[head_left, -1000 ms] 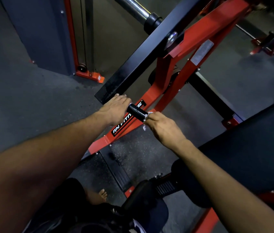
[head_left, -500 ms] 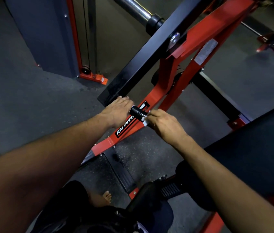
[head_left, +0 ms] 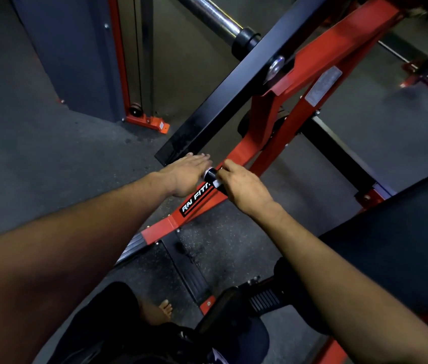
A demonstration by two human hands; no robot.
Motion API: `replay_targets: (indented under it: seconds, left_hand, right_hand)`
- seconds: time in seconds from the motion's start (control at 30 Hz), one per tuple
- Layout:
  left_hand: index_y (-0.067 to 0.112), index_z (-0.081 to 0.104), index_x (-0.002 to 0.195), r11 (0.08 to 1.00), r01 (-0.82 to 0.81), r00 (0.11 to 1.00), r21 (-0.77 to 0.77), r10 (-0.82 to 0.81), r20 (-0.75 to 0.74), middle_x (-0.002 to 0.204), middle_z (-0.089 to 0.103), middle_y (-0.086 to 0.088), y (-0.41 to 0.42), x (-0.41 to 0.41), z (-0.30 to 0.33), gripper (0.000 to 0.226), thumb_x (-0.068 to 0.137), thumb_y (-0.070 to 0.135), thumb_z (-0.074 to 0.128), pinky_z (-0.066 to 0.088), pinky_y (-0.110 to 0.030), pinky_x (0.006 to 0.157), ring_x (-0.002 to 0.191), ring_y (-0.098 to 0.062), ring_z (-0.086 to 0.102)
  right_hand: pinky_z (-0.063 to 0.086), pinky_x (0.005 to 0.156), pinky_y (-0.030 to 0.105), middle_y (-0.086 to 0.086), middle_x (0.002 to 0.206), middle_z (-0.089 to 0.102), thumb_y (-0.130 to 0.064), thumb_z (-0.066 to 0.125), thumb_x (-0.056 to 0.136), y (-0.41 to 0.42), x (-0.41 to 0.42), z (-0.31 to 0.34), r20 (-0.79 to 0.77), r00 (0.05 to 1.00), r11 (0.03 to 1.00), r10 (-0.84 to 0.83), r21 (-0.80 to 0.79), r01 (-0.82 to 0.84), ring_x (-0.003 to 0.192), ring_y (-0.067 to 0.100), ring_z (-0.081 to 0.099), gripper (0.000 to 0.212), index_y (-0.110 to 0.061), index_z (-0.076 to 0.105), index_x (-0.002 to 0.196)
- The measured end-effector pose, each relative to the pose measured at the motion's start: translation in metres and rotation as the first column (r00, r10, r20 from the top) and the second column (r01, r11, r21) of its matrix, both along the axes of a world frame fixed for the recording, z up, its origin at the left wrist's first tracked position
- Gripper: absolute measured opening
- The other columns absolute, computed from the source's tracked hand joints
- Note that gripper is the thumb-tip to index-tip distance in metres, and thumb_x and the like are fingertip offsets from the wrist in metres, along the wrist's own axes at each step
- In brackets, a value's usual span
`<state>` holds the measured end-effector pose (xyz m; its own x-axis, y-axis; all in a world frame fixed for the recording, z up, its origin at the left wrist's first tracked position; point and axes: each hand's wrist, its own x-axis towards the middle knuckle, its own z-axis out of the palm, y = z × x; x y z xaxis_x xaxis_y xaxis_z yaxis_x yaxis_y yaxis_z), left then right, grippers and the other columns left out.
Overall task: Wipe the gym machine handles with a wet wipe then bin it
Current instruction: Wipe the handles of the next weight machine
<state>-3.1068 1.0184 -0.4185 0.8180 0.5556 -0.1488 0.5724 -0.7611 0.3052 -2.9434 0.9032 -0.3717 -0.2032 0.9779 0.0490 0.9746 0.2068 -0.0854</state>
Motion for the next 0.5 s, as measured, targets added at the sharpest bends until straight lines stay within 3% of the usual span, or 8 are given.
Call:
replay_targets:
  seconds: [0.07, 0.13, 0.23, 0.4, 0.5]
  left_hand:
    - [0.008, 0.016, 0.162, 1.000, -0.001, 1.000, -0.005, 0.002, 0.010, 0.171, 0.007, -0.010, 0.001, 0.000, -0.001, 0.069, 0.097, -0.001, 0.039, 0.000, -0.033, 0.127, 0.158, -0.018, 0.004]
    - [0.009, 0.015, 0.162, 1.000, -0.005, 1.000, -0.006, 0.005, 0.012, 0.171, 0.007, -0.010, 0.002, 0.000, -0.002, 0.069, 0.097, -0.002, 0.038, -0.001, -0.033, 0.127, 0.158, -0.018, 0.003]
    - [0.008, 0.012, 0.162, 1.000, -0.002, 1.000, -0.028, 0.002, 0.011, 0.171, 0.006, -0.010, 0.003, 0.000, -0.001, 0.074, 0.095, -0.004, 0.040, -0.001, -0.032, 0.127, 0.158, -0.018, 0.003]
    - [0.006, 0.014, 0.161, 0.999, 0.012, 1.000, -0.041, -0.012, 0.015, 0.171, 0.006, -0.012, 0.003, 0.001, 0.002, 0.071, 0.096, -0.003, 0.040, 0.000, -0.033, 0.127, 0.158, -0.018, 0.003]
    - [0.007, 0.014, 0.161, 0.999, 0.009, 1.000, -0.041, -0.008, 0.020, 0.171, 0.005, -0.012, 0.003, 0.000, 0.001, 0.070, 0.096, -0.005, 0.038, -0.001, -0.033, 0.126, 0.158, -0.018, 0.003]
  right_hand:
    - [0.045, 0.063, 0.032, -0.001, 0.098, 0.049, -0.023, 0.058, 0.099, -0.006, 0.010, 0.003, 0.014, 0.998, 0.998, 0.054, -0.015, -0.054, 0.082, 0.019, 0.057, 0.009, -0.015, 0.060, 0.098]
    - [0.048, 0.063, 0.036, 0.000, 0.096, 0.055, -0.030, 0.055, 0.098, 0.000, 0.015, 0.005, 0.011, 1.000, 1.000, -0.002, 0.020, 0.002, 0.081, 0.022, 0.060, 0.018, -0.014, 0.063, 0.097]
    - [0.049, 0.068, 0.037, 0.003, 0.096, 0.059, -0.017, 0.058, 0.093, 0.019, 0.000, -0.001, -0.037, 0.998, 0.997, -0.056, 0.042, 0.058, 0.087, 0.028, 0.064, 0.010, -0.012, 0.066, 0.096]
    - [0.054, 0.078, 0.034, 0.002, 0.109, 0.061, -0.020, 0.039, 0.098, 0.004, -0.010, -0.009, 0.035, 0.974, 0.974, 0.225, 0.020, -0.226, 0.099, 0.022, 0.057, 0.029, -0.013, 0.067, 0.101]
    - [0.054, 0.073, 0.036, 0.001, 0.099, 0.058, -0.013, 0.058, 0.096, 0.005, 0.005, -0.004, 0.047, 0.988, 0.986, 0.146, 0.071, -0.149, 0.091, 0.023, 0.056, 0.008, -0.015, 0.066, 0.098]
